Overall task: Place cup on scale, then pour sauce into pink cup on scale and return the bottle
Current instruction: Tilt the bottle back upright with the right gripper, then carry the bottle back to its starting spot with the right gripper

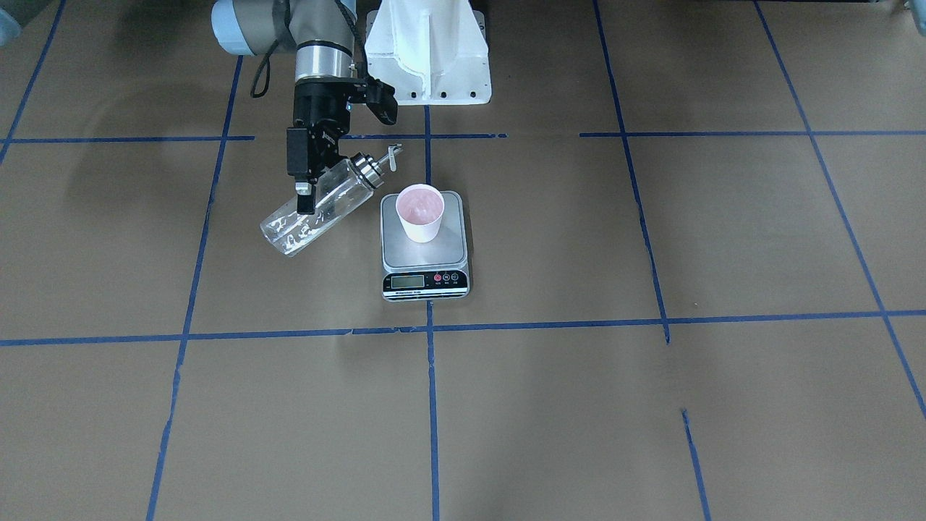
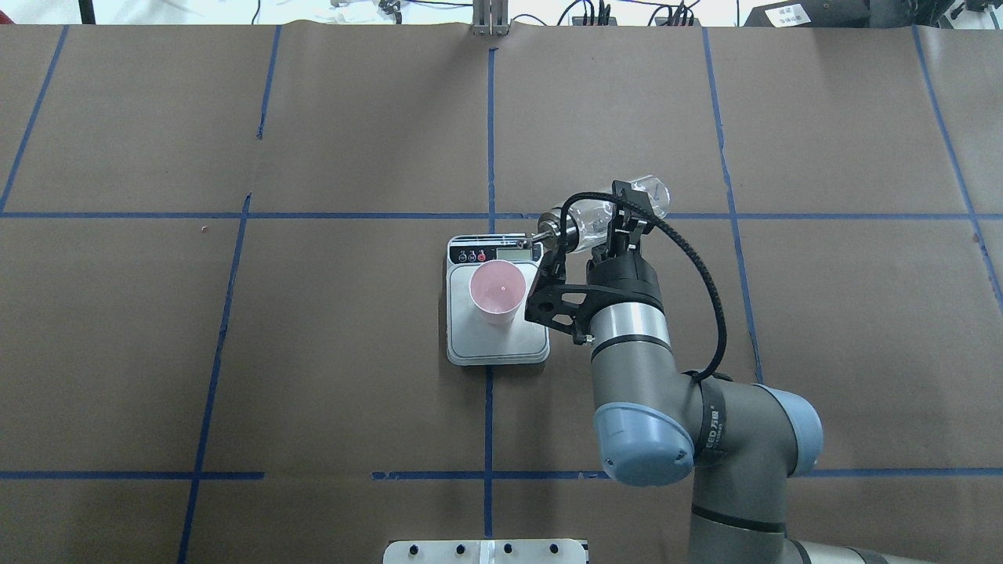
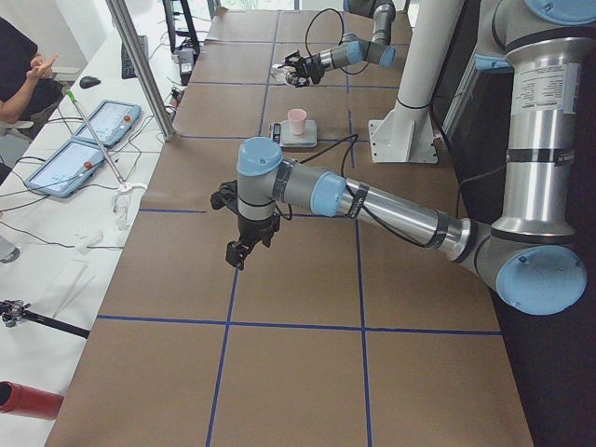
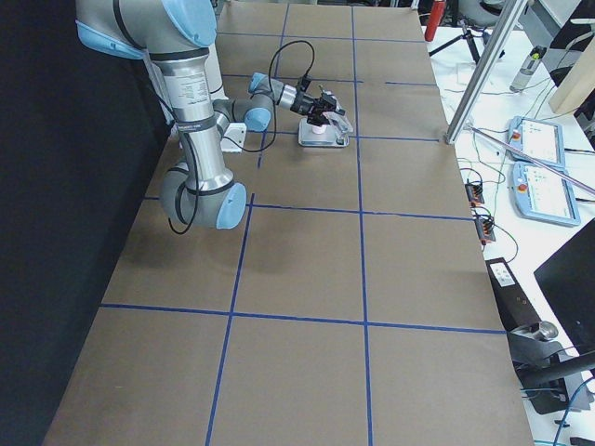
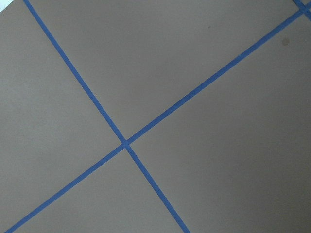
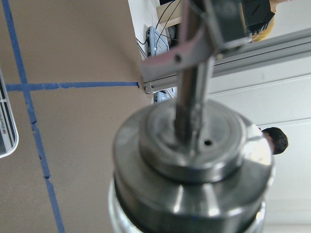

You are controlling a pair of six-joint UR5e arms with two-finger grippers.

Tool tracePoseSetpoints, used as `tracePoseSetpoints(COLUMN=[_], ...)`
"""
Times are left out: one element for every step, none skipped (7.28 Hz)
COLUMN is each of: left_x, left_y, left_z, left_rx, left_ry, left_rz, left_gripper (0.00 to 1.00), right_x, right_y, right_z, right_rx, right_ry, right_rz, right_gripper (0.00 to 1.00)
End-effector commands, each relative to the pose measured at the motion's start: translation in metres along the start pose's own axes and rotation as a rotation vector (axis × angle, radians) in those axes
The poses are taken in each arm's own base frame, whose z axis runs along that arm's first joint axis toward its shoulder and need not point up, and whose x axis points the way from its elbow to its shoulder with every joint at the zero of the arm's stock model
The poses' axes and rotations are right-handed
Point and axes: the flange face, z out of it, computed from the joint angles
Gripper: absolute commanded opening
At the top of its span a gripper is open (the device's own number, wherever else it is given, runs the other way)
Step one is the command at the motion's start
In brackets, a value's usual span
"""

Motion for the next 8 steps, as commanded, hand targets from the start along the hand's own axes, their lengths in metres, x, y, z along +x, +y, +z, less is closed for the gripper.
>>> tracePoseSetpoints(left_x=[0.004, 0.005, 0.006, 0.007, 0.010, 0.009, 0.009, 0.009], left_y=[-0.006, -0.006, -0.007, -0.007, -0.008, -0.008, -0.007, -0.007], left_z=[-0.008, -0.011, -0.012, -0.014, -0.018, -0.019, -0.020, -0.020], left_rx=[0.012, 0.018, 0.020, 0.023, 0.030, 0.031, 0.033, 0.033], left_ry=[-0.007, -0.009, -0.010, -0.011, -0.014, -0.016, -0.018, -0.018], left_rz=[0.002, 0.003, -0.001, 0.000, 0.003, 0.003, 0.000, 0.000], left_gripper=[1.00, 1.00, 1.00, 1.00, 1.00, 1.00, 1.00, 1.00], right_x=[0.030, 0.032, 0.038, 0.046, 0.051, 0.063, 0.072, 0.071], right_y=[0.026, 0.040, 0.063, 0.085, 0.094, 0.102, 0.113, 0.130], right_z=[-0.012, -0.013, -0.006, 0.002, 0.008, 0.019, 0.029, 0.034], right_rx=[0.031, 0.078, 0.092, 0.092, 0.089, 0.067, 0.034, -0.006], right_ry=[-0.061, -0.108, -0.169, -0.218, -0.230, -0.269, -0.320, -0.343], right_rz=[0.267, 0.387, 0.537, 0.641, 0.655, 0.679, 0.723, 0.778], right_gripper=[0.00, 0.00, 0.00, 0.00, 0.00, 0.00, 0.00, 0.00])
